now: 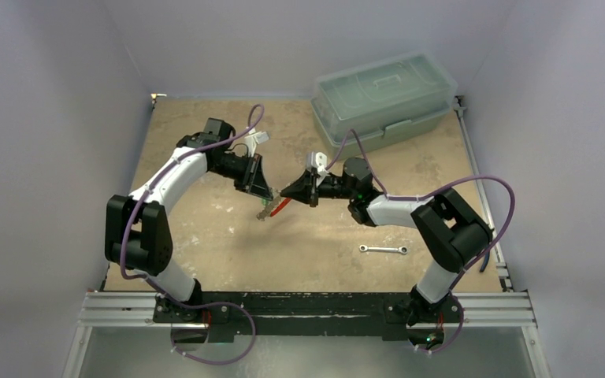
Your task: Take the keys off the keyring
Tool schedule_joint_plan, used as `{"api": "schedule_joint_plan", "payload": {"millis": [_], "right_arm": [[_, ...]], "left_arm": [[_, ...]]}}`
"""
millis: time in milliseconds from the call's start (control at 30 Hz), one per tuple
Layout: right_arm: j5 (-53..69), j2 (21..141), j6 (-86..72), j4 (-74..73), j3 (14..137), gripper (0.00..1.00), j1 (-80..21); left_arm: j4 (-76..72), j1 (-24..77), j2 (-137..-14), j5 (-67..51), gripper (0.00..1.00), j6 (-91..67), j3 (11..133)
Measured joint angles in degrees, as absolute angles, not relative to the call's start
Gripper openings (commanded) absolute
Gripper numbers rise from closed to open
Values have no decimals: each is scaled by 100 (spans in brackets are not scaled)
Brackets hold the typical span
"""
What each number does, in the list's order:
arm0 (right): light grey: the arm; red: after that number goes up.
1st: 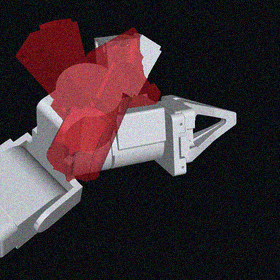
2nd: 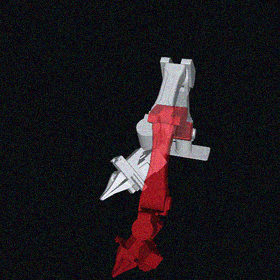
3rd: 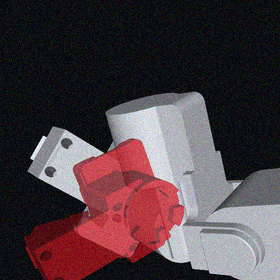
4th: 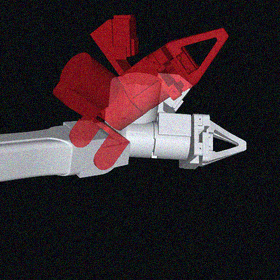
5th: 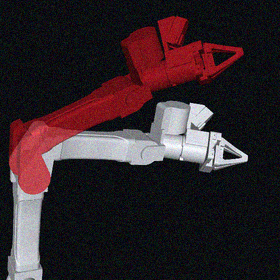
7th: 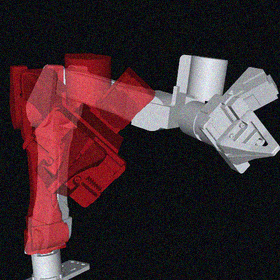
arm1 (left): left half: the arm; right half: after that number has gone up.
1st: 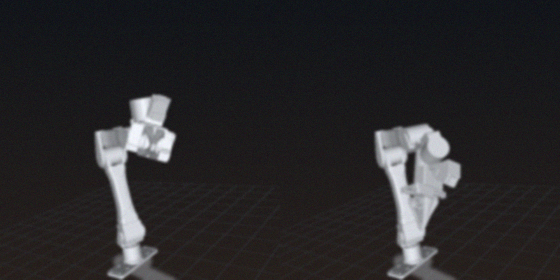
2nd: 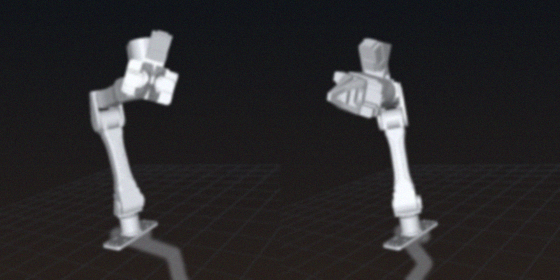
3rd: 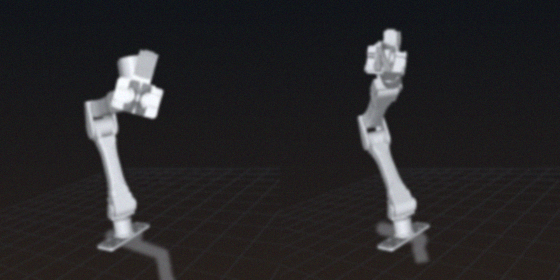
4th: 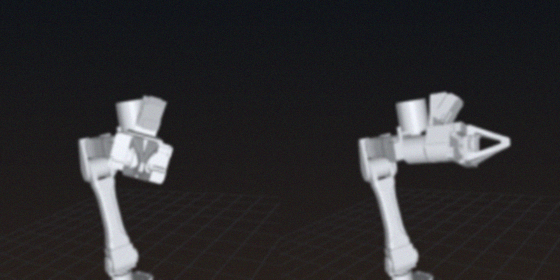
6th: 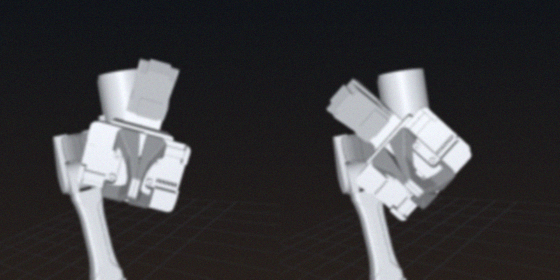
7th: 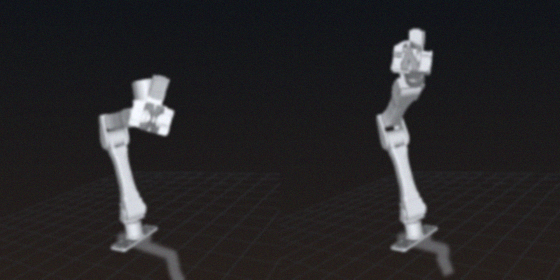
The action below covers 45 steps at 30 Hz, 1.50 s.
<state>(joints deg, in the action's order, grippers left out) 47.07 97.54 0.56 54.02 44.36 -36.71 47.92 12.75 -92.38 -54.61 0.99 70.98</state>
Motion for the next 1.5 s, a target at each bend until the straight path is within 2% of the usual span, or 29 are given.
{"api": "schedule_joint_plan", "payload": {"millis": [267,900,1233,1400,1500], "right_arm": [[4893,9754,108,5382,4469,0,-3686],[5367,9819,-366,5575,4449,0,-3647],[5533,9821,-266,5531,4434,0,-3555],[5557,9824,32,5332,4436,3,-3522],[5577,9861,174,5221,4497,1,-3524]], "left_arm": [[4851,1295,-9236,-5286,0,333,7157],[3785,1623,-9122,-5074,0,-541,6466],[3704,1538,-8847,-5282,0,-331,6285],[3697,1518,-8718,-5468,0,-231,6285],[3677,1514,-8683,-5507,0,-231,6241]]}}
